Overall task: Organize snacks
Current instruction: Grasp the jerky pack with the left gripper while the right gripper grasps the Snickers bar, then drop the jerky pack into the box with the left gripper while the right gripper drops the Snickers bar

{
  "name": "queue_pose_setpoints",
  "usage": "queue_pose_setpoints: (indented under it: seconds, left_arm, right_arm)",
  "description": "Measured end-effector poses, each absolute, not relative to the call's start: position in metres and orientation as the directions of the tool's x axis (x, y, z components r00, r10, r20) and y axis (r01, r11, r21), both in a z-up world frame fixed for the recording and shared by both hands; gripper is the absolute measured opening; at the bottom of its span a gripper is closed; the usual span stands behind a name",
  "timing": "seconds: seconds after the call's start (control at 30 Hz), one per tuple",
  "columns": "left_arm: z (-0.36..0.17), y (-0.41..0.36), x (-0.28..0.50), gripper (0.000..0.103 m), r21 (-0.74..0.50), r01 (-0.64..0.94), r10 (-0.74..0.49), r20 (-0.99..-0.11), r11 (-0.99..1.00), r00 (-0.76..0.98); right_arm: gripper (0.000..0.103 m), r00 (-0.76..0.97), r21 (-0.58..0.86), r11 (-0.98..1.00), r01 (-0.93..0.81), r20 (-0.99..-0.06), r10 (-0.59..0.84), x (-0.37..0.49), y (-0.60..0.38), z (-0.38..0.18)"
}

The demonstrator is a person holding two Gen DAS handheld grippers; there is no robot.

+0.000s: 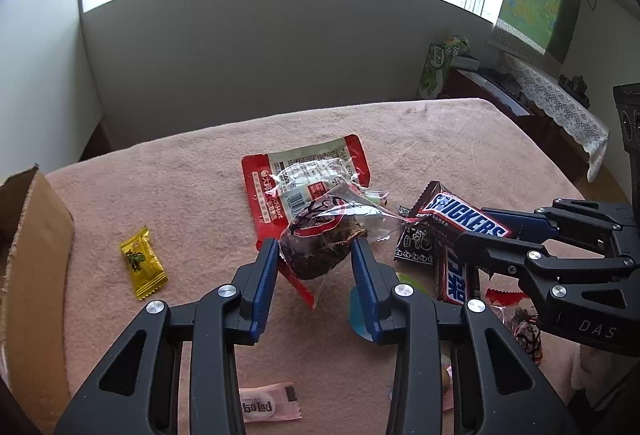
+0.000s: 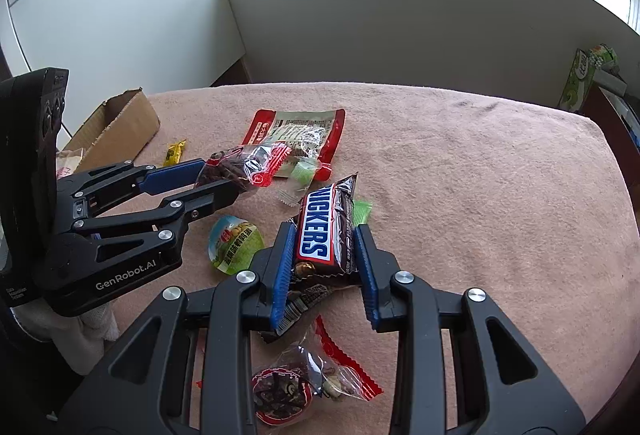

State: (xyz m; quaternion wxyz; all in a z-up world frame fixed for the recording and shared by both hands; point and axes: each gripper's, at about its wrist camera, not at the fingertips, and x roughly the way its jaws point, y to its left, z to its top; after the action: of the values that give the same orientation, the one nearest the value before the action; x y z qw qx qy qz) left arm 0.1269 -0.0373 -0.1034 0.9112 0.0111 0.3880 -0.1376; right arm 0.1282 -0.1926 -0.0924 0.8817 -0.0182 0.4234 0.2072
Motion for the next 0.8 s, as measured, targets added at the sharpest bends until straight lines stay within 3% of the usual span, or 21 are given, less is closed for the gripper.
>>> queue_pose_setpoints:
  seconds: [0.8]
  left_arm:
    - [-0.04, 0.031, 0.058, 0.036, -0.117, 0.135, -0.177, -0.551, 0.984, 0.815]
  right_arm:
    - [0.031, 0.582, 0.18, 0.865, -0.467, -0.674, 0.455, 0.114, -0.119, -0.05]
